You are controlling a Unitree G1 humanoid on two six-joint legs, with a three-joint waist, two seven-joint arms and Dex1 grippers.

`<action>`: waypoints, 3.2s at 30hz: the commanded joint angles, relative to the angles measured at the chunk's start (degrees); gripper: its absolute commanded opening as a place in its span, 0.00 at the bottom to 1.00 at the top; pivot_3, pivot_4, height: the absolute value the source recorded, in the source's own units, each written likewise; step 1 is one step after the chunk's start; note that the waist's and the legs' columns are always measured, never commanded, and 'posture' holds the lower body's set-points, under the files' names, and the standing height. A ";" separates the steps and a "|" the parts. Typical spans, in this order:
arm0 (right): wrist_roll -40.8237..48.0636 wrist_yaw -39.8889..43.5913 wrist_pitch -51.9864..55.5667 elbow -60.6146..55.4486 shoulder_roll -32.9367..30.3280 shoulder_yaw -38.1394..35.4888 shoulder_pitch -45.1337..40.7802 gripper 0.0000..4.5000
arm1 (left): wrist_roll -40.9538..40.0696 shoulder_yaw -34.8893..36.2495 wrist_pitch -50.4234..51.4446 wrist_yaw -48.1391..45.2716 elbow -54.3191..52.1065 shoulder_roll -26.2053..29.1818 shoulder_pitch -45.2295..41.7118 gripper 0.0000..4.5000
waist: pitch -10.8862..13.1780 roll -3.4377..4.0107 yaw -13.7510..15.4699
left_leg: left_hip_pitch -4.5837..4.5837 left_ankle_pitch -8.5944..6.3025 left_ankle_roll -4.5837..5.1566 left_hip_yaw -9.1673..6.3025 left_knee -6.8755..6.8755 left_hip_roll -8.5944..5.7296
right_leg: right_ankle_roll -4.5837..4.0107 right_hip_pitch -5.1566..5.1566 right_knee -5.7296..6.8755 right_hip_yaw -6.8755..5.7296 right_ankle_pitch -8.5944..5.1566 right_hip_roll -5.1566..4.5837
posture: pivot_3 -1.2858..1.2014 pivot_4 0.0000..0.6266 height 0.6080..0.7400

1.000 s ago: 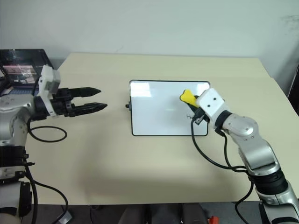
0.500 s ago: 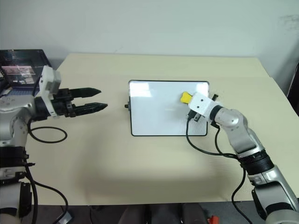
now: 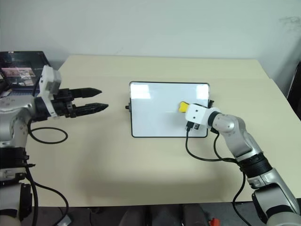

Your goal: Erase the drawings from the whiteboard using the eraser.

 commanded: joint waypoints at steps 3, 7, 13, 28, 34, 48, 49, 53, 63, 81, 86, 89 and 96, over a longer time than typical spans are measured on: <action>-1.56 3.43 2.19 0.40 0.26 1.97 3.91 0.22 | -0.25 0.55 -0.67 -0.15 -1.64 0.26 -1.50 0.81 | -0.09 -0.15 0.01 | 0.09 0.00 0.00 -0.01 0.00 0.02 | 0.00 0.09 0.00 0.00 0.00 0.00 | 0.52 0.24 1.00; -1.58 4.79 2.65 -0.37 0.47 2.24 6.08 0.22 | -0.25 0.56 -0.71 -0.21 -1.62 0.31 -1.53 0.81 | -0.13 -0.21 0.01 | 0.17 0.00 0.00 -0.03 0.00 0.02 | 0.01 0.12 0.01 0.05 0.01 -0.01 | 0.52 0.24 1.00; -1.16 5.43 2.82 -0.88 0.92 1.66 7.97 0.22 | -0.10 0.49 -0.92 -0.17 -1.30 0.22 -1.77 0.81 | -0.20 -0.32 0.00 | 0.28 0.00 0.00 -0.03 0.00 0.03 | 0.02 0.17 0.02 0.08 0.02 -0.10 | 0.52 0.24 1.00; -1.36 7.12 3.23 -0.99 0.49 1.57 8.55 0.22 | 0.03 0.43 -1.22 -0.28 -0.88 -0.18 -1.87 0.81 | -0.20 -0.32 0.00 | 0.31 0.00 0.00 -0.02 -0.01 0.01 | 0.02 0.18 0.02 0.07 0.03 -0.17 | 0.52 0.24 1.00; -0.64 7.85 3.54 -1.75 0.30 0.69 8.73 0.22 | 0.24 0.49 -1.49 -0.23 -0.41 -0.32 -2.02 0.81 | -0.20 -0.32 0.01 | 0.31 0.00 0.00 -0.01 -0.02 0.02 | 0.02 0.18 0.01 0.08 0.03 -0.17 | 0.52 0.24 1.00; 15.83 8.09 19.97 -19.74 2.92 -16.98 7.76 0.22 | -0.05 0.83 -1.23 -0.33 -1.16 0.05 -1.20 0.81 | -0.06 -0.13 0.13 | -0.15 0.00 -0.01 -0.13 -0.03 0.04 | 0.02 -0.11 -0.05 0.00 0.02 -0.19 | 0.52 0.24 1.00; 17.50 6.48 21.35 -20.68 4.09 -19.42 7.78 0.22 | -0.06 0.87 -1.21 -0.34 -1.14 0.09 -1.13 0.81 | -0.06 -0.13 0.14 | -0.17 0.00 -0.01 -0.14 -0.06 0.03 | 0.02 -0.12 -0.06 -0.02 0.02 -0.20 | 0.52 0.24 1.00; 23.34 0.74 26.01 -24.57 8.18 -27.90 9.12 0.22 | 0.10 0.76 -1.35 -0.51 -0.55 0.12 -1.26 0.81 | -0.06 -0.13 0.24 | -0.25 -0.01 -0.02 -0.13 -0.11 0.04 | 0.00 -0.16 -0.09 -0.10 0.00 -0.23 | 0.52 0.24 1.00; 33.66 -16.69 35.43 -36.81 19.47 -44.28 16.68 0.22 | 0.88 -0.07 -1.80 -1.24 1.72 -0.43 -2.97 0.81 | -0.05 -0.10 0.27 | -0.27 -0.01 -0.01 -0.13 -0.11 0.02 | 0.01 -0.18 -0.09 -0.07 0.00 -0.29 | 0.52 0.24 1.00; 36.69 -20.54 64.78 -40.23 5.83 -45.56 27.67 0.22 | 2.04 -1.93 -2.75 -2.54 4.29 -2.55 -4.90 0.81 | -0.04 -0.09 0.17 | -0.28 -0.01 -0.01 -0.09 -0.12 -0.02 | 0.02 -0.18 -0.11 -0.08 -0.02 -0.23 | 0.52 0.24 1.00; 36.47 -19.58 68.14 -35.08 0.67 -47.12 27.15 0.22 | 2.12 -1.91 -2.78 -2.59 4.14 -2.77 -4.83 0.81 | -0.04 -0.09 0.18 | -0.31 -0.01 0.00 -0.04 -0.13 -0.06 | 0.04 -0.18 -0.16 -0.07 -0.03 -0.21 | 0.52 0.24 1.00; 37.02 -17.65 67.12 -32.90 -1.61 -47.07 27.84 0.22 | 2.20 -1.98 -2.91 -2.51 4.22 -2.80 -4.71 0.81 | -0.04 -0.08 0.15 | -0.31 -0.01 0.00 -0.04 -0.14 -0.04 | 0.05 -0.18 -0.17 -0.08 -0.03 -0.20 | 0.52 0.24 1.00; 35.32 -15.23 63.79 -27.42 -7.10 -45.22 29.81 0.22 | 1.94 -1.92 -2.65 -2.56 3.66 -2.64 -4.33 0.81 | -0.04 -0.09 0.15 | -0.33 -0.01 0.00 -0.01 -0.13 -0.06 | 0.08 -0.18 -0.19 -0.07 -0.04 -0.18 | 0.52 0.24 1.00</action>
